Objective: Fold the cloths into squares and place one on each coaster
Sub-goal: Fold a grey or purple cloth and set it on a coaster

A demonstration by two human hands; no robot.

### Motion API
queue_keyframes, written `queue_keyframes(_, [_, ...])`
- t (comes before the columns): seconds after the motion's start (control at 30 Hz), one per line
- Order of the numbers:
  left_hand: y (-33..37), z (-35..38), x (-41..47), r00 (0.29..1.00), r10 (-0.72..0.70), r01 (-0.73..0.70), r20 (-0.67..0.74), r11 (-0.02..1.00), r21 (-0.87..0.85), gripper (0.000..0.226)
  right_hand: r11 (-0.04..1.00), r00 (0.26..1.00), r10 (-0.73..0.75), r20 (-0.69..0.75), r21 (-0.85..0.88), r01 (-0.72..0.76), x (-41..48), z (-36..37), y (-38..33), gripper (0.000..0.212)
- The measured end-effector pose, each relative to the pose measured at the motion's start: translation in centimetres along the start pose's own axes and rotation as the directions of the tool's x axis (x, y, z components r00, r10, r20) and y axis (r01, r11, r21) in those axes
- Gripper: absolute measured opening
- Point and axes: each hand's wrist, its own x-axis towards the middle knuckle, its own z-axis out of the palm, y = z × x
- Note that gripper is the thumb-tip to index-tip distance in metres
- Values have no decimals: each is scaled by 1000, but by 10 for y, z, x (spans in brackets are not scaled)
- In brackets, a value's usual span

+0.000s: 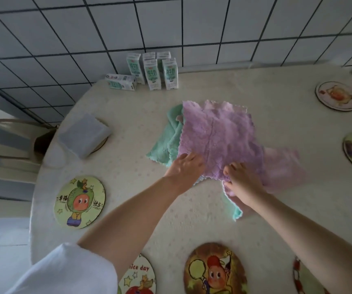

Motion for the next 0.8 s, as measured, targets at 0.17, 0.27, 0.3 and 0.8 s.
queue_keyframes(0.17, [5,15,8,1000,7,-6,-20,999,35,33,998,989,-52,-135,14,55,4,10,8,26])
queue_keyframes(0.27, [1,23,12,999,-25,26,-22,999,21,31,981,974,-39,-222,178,80,6,7,12,11])
queue_keyframes(0.3, [0,24,13,999,-32,33,-20,999,9,32,960,979,-10,-206,272,67,8,5,14,11])
queue_keyframes(0.8, [-19,-4,26,971,-235,215,-36,931,-294,13,879,994,-34,-101,471,78,20,-44,37,11])
